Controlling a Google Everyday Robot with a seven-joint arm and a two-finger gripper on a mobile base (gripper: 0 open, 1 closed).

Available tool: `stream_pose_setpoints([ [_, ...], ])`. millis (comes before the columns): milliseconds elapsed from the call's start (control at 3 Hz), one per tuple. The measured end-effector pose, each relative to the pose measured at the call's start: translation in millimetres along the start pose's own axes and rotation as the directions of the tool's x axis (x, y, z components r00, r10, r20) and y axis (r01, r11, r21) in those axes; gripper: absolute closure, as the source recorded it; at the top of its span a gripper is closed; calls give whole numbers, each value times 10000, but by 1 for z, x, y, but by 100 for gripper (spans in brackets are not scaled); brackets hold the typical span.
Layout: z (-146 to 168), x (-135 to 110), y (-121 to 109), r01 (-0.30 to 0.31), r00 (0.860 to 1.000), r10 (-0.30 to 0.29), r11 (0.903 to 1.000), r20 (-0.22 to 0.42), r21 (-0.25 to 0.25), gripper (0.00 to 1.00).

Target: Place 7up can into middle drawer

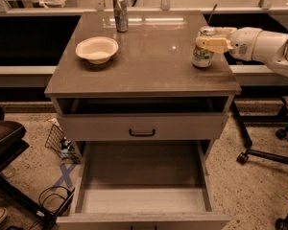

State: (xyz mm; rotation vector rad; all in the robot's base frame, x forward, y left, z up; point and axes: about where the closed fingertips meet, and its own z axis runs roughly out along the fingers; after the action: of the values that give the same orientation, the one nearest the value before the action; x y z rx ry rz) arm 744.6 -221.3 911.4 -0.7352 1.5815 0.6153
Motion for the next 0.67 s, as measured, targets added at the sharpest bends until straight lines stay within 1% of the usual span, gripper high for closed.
stream_pose_setpoints([
  [333, 5, 0, 2, -7, 10000, 7, 10000, 13, -85, 96],
  [667, 6, 0, 3, -9, 10000, 10, 9999, 15, -109, 100],
])
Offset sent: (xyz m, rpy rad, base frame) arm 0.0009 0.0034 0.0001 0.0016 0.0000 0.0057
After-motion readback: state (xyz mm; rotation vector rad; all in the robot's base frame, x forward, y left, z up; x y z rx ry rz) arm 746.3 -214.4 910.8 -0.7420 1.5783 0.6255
